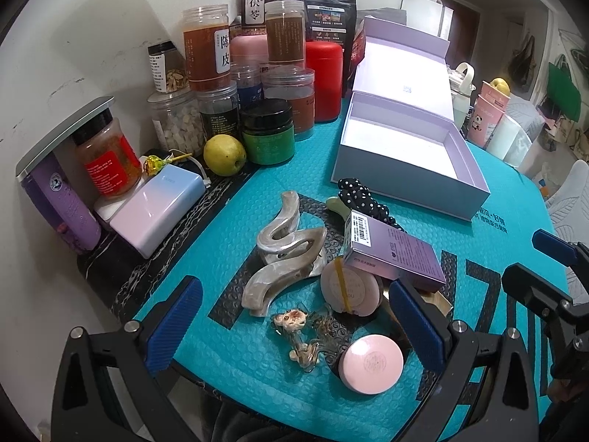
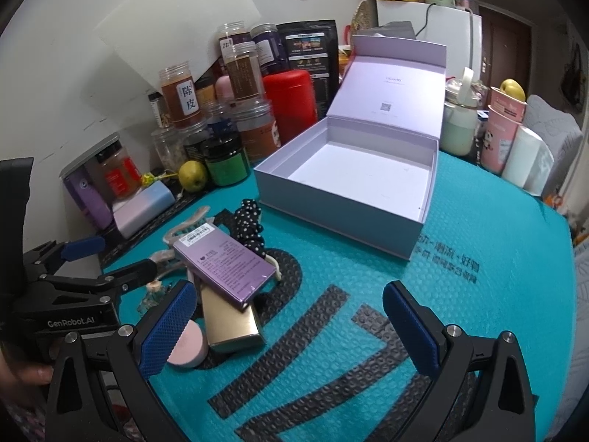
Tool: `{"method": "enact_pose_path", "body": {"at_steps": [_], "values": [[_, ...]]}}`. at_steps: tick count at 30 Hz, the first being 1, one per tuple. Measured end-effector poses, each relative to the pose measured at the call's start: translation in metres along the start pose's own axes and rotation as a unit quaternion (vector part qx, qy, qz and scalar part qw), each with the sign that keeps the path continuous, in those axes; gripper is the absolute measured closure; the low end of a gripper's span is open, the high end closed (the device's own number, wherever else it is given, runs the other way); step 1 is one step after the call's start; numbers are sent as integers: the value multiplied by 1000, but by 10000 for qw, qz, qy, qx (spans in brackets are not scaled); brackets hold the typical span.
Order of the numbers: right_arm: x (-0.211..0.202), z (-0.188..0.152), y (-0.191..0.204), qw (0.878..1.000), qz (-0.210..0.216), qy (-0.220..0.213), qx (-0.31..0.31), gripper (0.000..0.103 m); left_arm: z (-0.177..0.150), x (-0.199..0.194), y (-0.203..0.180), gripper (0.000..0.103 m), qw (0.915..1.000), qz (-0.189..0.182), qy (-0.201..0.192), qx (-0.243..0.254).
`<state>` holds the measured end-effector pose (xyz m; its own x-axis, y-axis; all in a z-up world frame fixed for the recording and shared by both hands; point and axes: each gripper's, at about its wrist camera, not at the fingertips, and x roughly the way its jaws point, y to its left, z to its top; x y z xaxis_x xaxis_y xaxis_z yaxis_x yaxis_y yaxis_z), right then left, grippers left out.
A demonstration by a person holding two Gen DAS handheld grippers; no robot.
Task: Organize rigid objects
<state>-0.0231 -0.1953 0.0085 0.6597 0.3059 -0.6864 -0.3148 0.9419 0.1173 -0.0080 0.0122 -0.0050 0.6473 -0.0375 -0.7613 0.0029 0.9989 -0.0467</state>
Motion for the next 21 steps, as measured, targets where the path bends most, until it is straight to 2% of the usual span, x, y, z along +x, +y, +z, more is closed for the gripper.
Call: {"method": "enact_pose_path", "body": {"at_steps": [21], "values": [[-5,-3,8,10000,-6,-35,-48,0,-3,-5,2,0,10000,5,-39,26]]}}
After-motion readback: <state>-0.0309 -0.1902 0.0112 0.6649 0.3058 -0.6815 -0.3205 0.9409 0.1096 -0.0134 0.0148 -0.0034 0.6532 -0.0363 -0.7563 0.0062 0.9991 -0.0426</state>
